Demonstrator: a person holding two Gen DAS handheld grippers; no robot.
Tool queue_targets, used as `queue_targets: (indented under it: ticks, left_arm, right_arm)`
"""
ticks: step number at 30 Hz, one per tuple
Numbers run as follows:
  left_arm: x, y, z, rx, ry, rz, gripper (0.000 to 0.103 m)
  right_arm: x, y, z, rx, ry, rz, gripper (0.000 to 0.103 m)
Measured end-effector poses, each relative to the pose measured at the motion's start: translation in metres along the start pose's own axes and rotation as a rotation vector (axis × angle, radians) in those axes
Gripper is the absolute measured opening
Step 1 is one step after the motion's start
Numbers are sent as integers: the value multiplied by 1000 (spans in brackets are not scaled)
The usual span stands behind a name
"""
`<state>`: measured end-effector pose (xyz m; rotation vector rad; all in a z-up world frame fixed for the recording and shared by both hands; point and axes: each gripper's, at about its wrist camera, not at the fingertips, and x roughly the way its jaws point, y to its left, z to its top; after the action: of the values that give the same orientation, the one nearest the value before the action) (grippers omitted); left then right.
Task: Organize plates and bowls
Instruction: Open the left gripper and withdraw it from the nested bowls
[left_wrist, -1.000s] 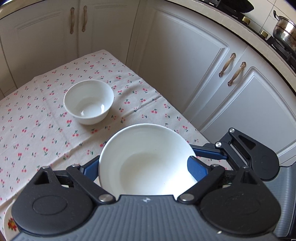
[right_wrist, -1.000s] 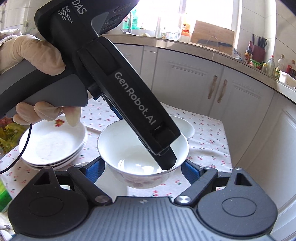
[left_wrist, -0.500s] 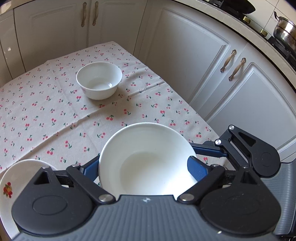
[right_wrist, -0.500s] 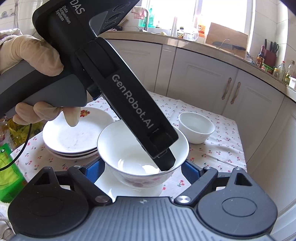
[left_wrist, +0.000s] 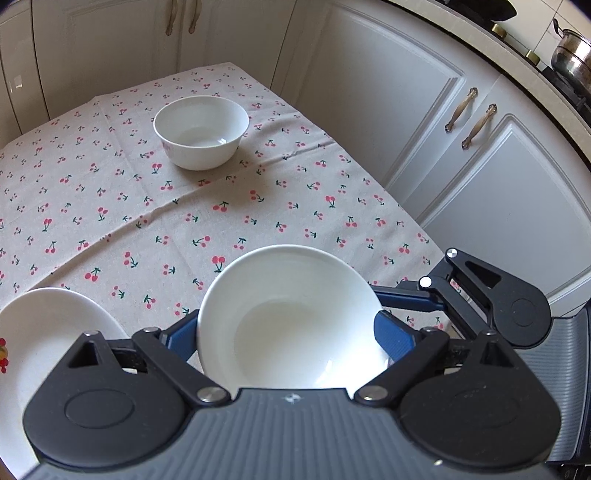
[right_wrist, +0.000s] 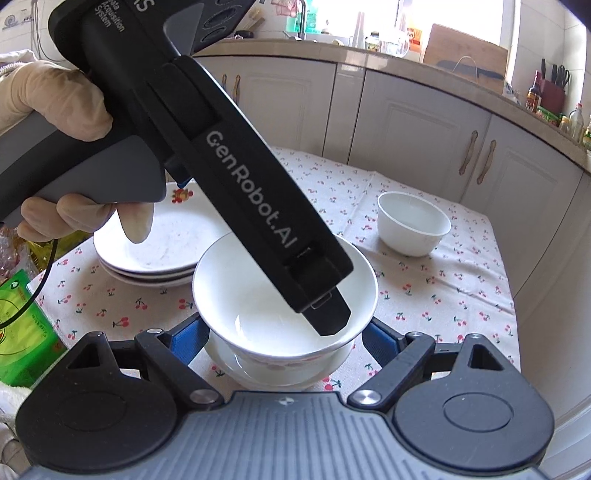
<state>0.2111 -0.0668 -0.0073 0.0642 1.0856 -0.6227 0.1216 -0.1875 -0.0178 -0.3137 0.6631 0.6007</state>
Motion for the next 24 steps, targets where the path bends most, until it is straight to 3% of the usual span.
queue_targets:
  ticks: [24]
  left_arm:
    - [7, 3, -2, -15, 14, -3, 95]
  right_arm:
    - [12, -9, -3, 32, 22, 28, 92]
